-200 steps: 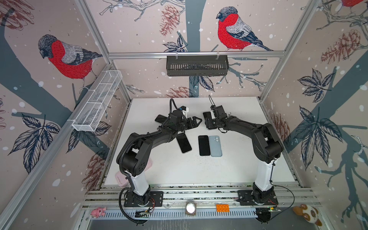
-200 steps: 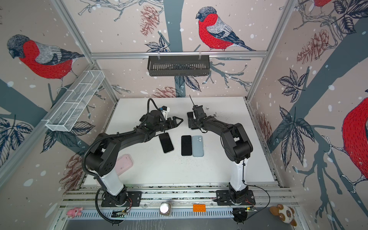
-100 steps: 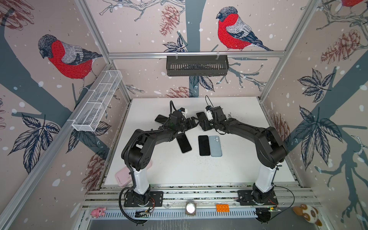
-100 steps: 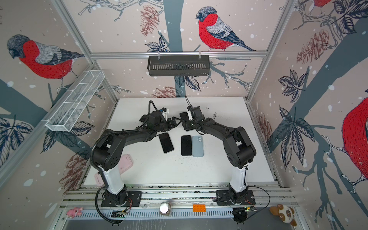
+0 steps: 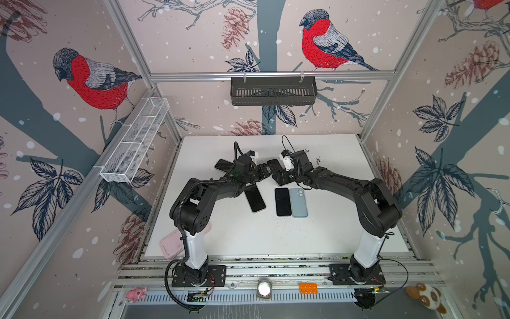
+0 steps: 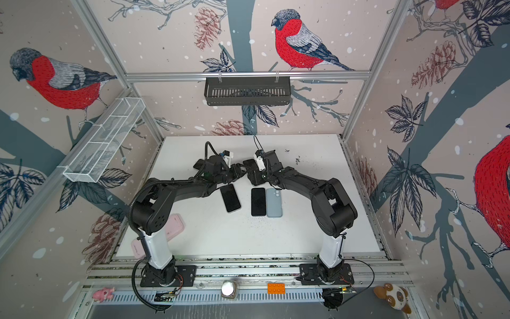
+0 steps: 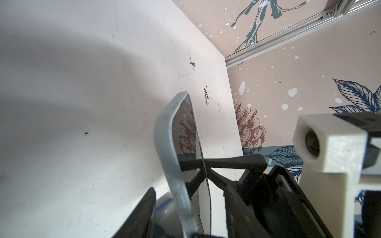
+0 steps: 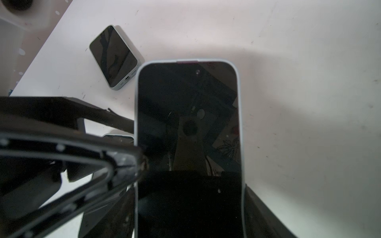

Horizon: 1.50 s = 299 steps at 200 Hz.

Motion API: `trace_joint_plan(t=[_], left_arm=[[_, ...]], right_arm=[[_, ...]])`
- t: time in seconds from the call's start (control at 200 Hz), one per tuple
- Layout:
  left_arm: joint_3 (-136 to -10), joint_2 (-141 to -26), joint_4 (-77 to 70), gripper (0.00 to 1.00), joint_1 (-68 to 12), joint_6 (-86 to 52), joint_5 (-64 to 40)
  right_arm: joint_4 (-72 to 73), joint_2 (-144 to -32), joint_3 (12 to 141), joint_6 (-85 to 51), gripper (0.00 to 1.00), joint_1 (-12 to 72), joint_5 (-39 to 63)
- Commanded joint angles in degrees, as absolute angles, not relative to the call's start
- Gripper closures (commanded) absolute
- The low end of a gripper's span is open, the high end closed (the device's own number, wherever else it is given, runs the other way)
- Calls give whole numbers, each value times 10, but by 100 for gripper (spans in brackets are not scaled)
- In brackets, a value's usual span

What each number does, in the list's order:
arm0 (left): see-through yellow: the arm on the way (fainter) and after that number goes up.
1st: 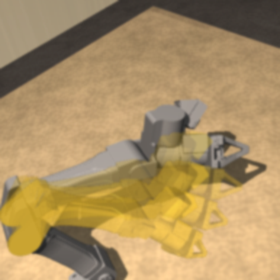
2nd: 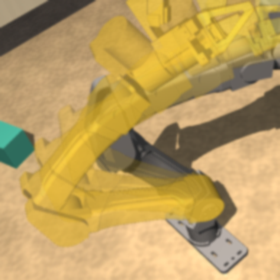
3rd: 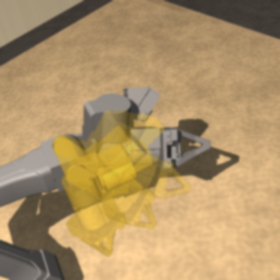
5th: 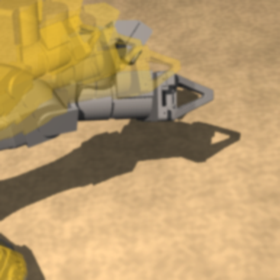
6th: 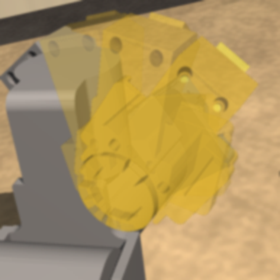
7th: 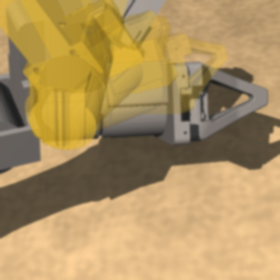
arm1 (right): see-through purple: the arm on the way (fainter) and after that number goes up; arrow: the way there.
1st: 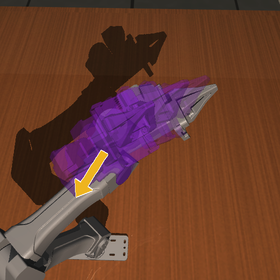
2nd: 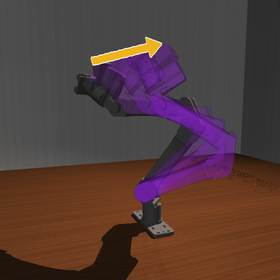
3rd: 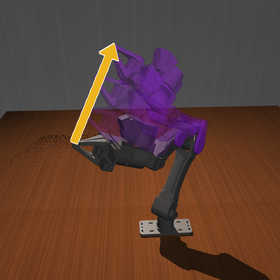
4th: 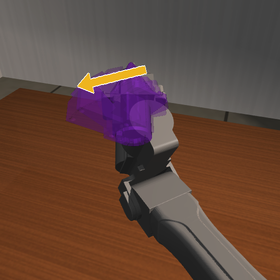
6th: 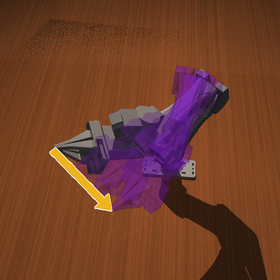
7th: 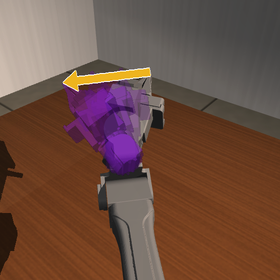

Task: Take the phone out of the phone case
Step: Pass the phone.

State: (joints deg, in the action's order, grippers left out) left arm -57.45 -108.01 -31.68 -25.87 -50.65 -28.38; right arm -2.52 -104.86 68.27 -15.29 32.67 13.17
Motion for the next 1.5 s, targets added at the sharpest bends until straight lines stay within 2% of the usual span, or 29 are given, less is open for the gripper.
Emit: trace_joint_plan(t=[0.0,0.25,0.49,0.625,0.866,1.016,1.221,1.341,1.491], left_arm=[[-575,-1083,-362,53,-257,-516,-285],[-555,-1078,-370,75,-257,-521,-283],[-536,-1057,-389,90,-257,-537,-282],[-520,-1036,-408,100,-257,-553,-280],[-492,-978,-439,100,-253,-583,-270],[-444,-936,-549,100,-233,-668,-267],[-392,-889,-707,100,-227,-789,-237],[-369,-875,-796,100,-232,-860,-215],[-348,-845,-821,100,-254,-886,-184]], right_arm=[[12,-1038,680,-161,58,329,152],[17,-1029,670,-168,59,330,169],[35,-1004,645,-183,59,330,185],[38,-982,634,-189,56,331,193],[39,-893,590,-211,19,328,193],[83,-778,512,-270,0,310,194],[209,-655,400,-413,0,262,274],[299,-635,361,-470,0,264,314],[388,-631,339,-512,0,273,328]])
